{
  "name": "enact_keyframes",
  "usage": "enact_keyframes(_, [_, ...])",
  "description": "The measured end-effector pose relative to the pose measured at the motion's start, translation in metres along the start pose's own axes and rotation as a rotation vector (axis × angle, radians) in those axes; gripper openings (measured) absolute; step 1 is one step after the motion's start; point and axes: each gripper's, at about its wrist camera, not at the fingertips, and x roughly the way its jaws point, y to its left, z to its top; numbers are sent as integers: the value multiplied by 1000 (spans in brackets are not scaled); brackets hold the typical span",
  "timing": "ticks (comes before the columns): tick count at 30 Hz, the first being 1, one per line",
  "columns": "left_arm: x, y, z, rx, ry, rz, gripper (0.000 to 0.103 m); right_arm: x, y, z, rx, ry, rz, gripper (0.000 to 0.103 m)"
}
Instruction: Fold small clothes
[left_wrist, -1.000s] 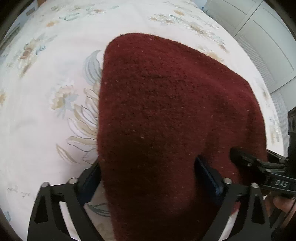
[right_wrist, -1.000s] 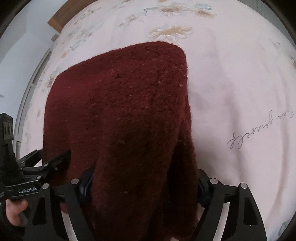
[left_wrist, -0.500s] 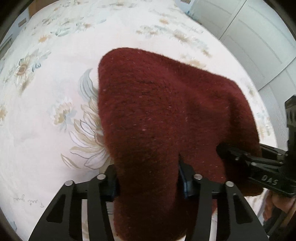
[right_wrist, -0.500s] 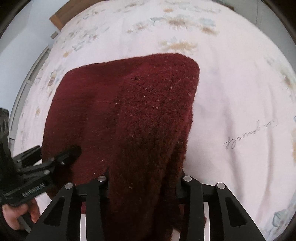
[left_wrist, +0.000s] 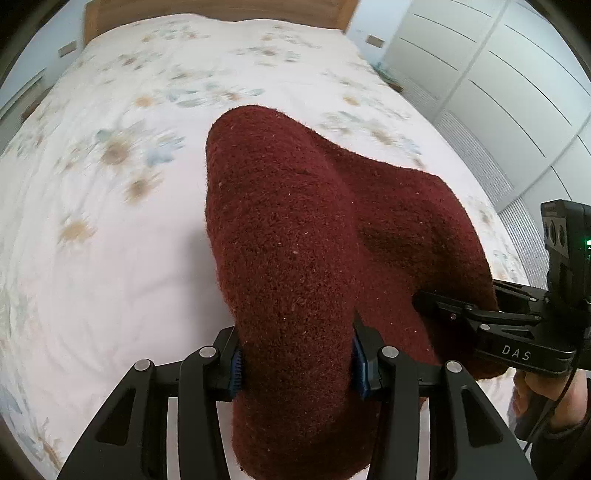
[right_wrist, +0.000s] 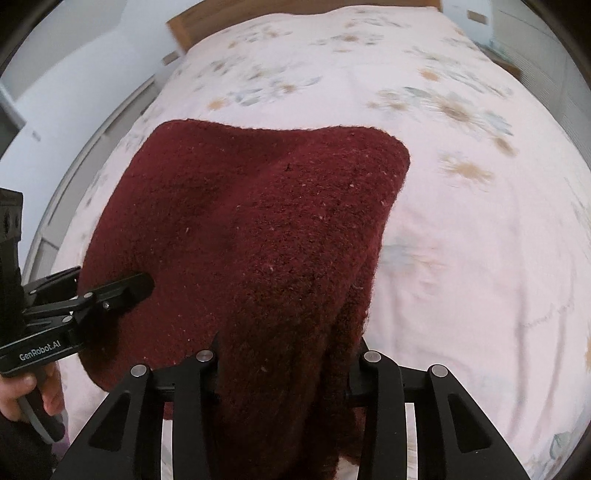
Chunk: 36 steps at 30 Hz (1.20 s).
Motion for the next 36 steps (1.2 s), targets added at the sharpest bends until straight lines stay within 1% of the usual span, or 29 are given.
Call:
enact_keyframes(2, [8,12,-8,-25,9,13,41,18,10,-4,-4,28,-7,42])
enact_keyframes(4, [24,30,-18,-56,33,27,42,43,15,-10,12,74,-18,44])
enact_keyframes(5, [33,40,-24,-76,48,32,45,53,14,-10,15,88,-32,45])
enact_keyframes(6, [37,53,-26,-91,53,29,49,60,13,-15,20,94,-42,49])
enact_keyframes(7, [41,58,-32,-109,41,21,51,62,11,-17,27,87,-41,54])
enact_keyframes(8, [43,56,-35,-118,26,19,57,62,8,-18,36,80,-36,56])
enact_keyframes(9, [41,58,-31,-121,18,22,64,61,6,-17,42,81,-36,59])
enact_keyframes(10, [40,60,-34,-119,18,30,67,61,5,-17,41,83,-37,63])
enact_keyframes(11, [41,59,-34,-114,18,43,72,58,-1,-19,42,83,-35,63])
enact_keyframes(12, [42,57,-34,-113,19,52,77,56,3,-16,49,83,-36,64])
enact_keyframes(14, [38,54,-35,-128,30,66,79,54,7,-14,48,69,-44,70])
enact_keyframes(16, [39,58,-32,-134,37,73,79,47,8,-16,35,44,-69,79])
enact_keyframes(17, [37,56,-30,-130,39,79,81,45,12,-17,30,36,-79,80])
enact_keyframes(19, [41,53,-23,-108,42,110,91,41,14,-18,15,25,-103,83])
enact_keyframes(20, [39,52,-25,-96,45,123,102,37,16,-19,3,18,-116,84])
enact_keyframes(24, [28,49,-34,-71,33,135,102,22,19,-25,-33,-23,-148,93])
enact_keyframes(26, [22,49,-42,-68,17,149,102,17,20,-29,-41,-46,-160,102])
enact_keyframes(28, [19,50,-44,-64,-2,162,102,15,14,-31,-41,-66,-188,103])
enact_keyframes(29, [19,51,-44,-60,-8,173,102,11,2,-35,-40,-72,-199,103])
enact_keyframes(31, [20,53,-48,-53,-13,211,102,12,-10,-42,-26,-83,-205,103])
enact_keyframes(34, [29,63,-56,-69,-9,203,102,28,-18,-43,-6,-68,-203,103])
enact_keyframes(36, [31,64,-60,-71,-24,208,103,36,-26,-47,-8,-60,-205,103])
